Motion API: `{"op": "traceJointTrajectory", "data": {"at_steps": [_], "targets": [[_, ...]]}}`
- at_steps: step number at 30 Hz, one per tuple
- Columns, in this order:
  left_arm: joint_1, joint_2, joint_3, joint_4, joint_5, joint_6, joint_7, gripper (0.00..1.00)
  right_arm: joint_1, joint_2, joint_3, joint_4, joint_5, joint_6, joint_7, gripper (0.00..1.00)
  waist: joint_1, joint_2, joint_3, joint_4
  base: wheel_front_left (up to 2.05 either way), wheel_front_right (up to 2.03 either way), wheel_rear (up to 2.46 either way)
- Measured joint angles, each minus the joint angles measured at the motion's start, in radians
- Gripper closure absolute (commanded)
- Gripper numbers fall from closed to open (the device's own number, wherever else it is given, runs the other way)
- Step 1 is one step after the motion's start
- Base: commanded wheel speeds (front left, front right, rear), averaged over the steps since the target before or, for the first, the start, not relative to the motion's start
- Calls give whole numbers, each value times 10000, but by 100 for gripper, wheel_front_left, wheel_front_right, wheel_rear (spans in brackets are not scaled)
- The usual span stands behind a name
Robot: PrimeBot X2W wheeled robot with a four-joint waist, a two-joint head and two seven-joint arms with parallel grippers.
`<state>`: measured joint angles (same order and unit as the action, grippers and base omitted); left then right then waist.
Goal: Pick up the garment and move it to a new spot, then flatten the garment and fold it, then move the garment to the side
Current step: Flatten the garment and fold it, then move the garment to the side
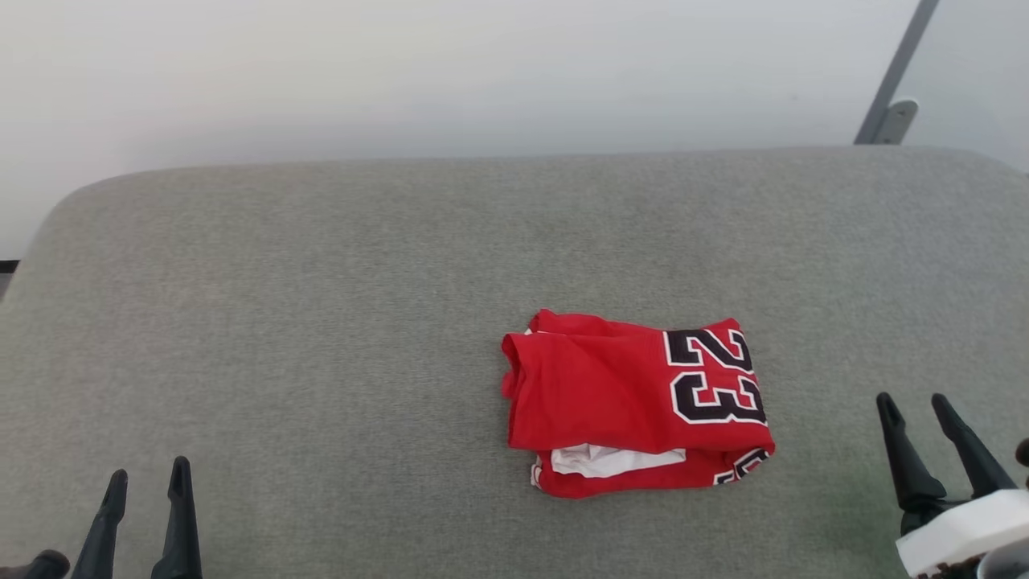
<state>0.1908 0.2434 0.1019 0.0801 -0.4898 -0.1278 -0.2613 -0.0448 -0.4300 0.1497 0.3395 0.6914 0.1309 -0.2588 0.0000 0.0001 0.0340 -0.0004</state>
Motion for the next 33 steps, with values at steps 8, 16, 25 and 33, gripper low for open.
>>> {"op": "traceJointTrajectory", "data": {"at_steps": [8,16,25,33], "targets": [[60,-184,48,-10,52,0,0,0,505,441,-667,-445,-219,0,-23,0,0,0,-121,416,0,0,0],[-1,-314,-36,10,54,0,0,0,744,692,-790,-692,-303,0,-25,0,0,0,-165,638,0,0,0],[-69,-347,-115,-4,75,0,0,0,741,683,-568,-704,-282,0,-25,0,0,0,-134,639,0,0,0],[-297,-360,-297,-65,82,0,0,0,-312,67,437,-424,90,0,617,0,0,0,135,665,0,0,0]]}}
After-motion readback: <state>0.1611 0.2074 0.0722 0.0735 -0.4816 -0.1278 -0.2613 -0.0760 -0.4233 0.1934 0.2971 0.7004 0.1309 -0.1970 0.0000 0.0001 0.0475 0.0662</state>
